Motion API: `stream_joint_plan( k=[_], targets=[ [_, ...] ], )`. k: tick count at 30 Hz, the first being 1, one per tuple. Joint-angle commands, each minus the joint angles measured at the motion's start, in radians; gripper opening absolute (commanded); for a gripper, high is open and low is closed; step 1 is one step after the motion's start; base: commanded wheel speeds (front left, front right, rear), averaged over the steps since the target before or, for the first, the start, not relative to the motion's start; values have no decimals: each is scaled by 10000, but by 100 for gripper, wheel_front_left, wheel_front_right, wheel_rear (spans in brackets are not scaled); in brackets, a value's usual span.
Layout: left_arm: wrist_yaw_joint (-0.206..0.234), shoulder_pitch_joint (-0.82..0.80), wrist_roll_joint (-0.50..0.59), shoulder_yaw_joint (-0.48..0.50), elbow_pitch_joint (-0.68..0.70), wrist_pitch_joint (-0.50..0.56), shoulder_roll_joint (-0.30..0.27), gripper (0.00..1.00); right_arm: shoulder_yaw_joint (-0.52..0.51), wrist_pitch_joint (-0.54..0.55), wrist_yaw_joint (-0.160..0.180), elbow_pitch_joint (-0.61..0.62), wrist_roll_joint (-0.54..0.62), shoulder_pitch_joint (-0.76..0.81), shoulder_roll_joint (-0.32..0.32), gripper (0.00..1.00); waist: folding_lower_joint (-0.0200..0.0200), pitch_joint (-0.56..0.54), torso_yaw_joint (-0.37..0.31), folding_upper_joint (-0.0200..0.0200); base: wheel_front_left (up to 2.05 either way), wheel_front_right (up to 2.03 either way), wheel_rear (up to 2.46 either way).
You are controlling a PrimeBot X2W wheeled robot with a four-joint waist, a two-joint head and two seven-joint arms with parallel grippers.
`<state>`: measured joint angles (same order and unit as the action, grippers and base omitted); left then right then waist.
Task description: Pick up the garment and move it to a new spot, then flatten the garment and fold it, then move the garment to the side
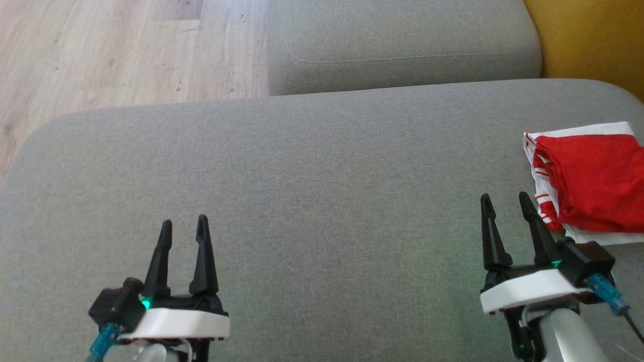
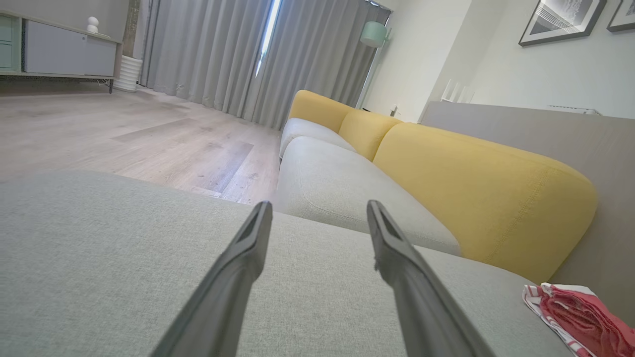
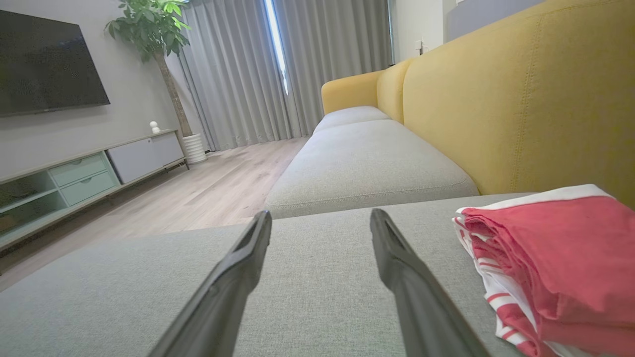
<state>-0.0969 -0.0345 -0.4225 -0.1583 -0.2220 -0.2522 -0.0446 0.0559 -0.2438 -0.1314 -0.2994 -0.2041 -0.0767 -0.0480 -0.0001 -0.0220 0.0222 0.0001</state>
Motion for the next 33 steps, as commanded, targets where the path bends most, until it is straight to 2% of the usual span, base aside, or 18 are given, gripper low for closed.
stream_joint_plan(
  k=[1, 26, 27, 33],
  targets=[
    [-4, -248, -60, 442, 307, -95, -56, 100, 281, -140, 7, 301, -31, -361, -24, 100, 1, 11, 5, -1, 0, 0, 0],
    [-18, -125, -516, 484, 9, -95, -56, 100, 472, -178, 7, 241, -446, -446, -23, 100, 1, -114, 73, -1, 0, 0, 0],
    [-36, 77, -547, 140, -272, 0, 0, 0, 226, -71, -2, -42, -422, -11, 0, 0, 1, -116, 73, -1, 0, 0, 0],
    [-36, 234, -910, 187, -685, 131, 8, 0, 227, 23, -2, -397, -756, 157, 7, 0, 1, -110, 64, -1, 0, 0, 0]
  ],
)
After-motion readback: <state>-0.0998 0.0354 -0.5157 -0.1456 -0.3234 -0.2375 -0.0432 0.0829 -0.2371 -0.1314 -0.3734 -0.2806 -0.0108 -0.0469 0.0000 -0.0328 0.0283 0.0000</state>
